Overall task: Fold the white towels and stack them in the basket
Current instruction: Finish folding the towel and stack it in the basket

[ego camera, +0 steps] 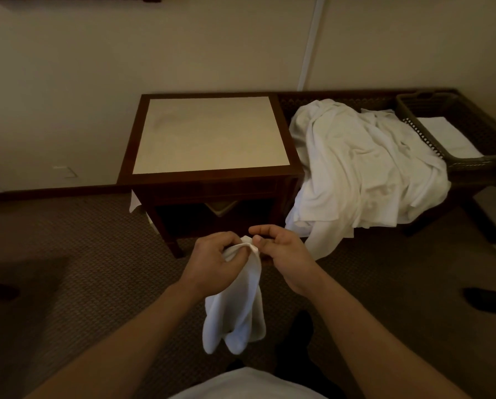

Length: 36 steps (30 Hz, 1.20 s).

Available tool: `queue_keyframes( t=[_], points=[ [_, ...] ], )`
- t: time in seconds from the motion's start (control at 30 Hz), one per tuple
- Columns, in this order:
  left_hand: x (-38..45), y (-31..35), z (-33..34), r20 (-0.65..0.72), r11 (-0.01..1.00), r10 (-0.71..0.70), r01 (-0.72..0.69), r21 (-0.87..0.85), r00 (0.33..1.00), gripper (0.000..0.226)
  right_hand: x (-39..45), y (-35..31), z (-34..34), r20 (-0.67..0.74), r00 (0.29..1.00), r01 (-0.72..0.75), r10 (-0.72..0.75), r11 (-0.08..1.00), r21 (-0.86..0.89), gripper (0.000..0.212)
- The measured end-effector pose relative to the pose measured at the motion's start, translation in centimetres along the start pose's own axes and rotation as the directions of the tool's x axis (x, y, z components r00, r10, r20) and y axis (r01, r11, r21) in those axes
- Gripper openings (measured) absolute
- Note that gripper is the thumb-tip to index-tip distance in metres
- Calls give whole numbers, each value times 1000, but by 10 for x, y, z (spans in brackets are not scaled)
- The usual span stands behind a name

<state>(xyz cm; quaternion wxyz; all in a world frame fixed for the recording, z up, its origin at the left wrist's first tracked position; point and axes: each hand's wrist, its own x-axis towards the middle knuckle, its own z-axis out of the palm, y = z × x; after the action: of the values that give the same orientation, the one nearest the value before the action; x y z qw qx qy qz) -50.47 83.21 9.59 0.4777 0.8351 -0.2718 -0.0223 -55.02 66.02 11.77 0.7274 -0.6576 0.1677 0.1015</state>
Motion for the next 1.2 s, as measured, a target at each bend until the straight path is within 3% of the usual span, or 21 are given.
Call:
queue_keyframes(
  t=[0.3,0.7,0.83,0.93,1.2],
  points=[
    [0,-3,-2,-27,998,-51,50,-39,998,13,-3,4,7,-120,991,57,-52,997,43,9],
    [-5,4,10,-90,999,24,-28,-39,996,7,-11,7,9,-241,967,95,-82,994,46,9],
    [-7,3,14,-151,997,-48,38,-67,987,5,-16,9,7,-159,982,118,-100,987,108,15],
    [-9,4,13,-106,976,-131,109,-189,986,6,-21,8,7,-80,984,164,-162,986,30,33],
    [4,-4,-3,161,940,-161,201,-277,974,8,-15,-8,-7,-80,941,296,-329,914,-278,28]
  ],
)
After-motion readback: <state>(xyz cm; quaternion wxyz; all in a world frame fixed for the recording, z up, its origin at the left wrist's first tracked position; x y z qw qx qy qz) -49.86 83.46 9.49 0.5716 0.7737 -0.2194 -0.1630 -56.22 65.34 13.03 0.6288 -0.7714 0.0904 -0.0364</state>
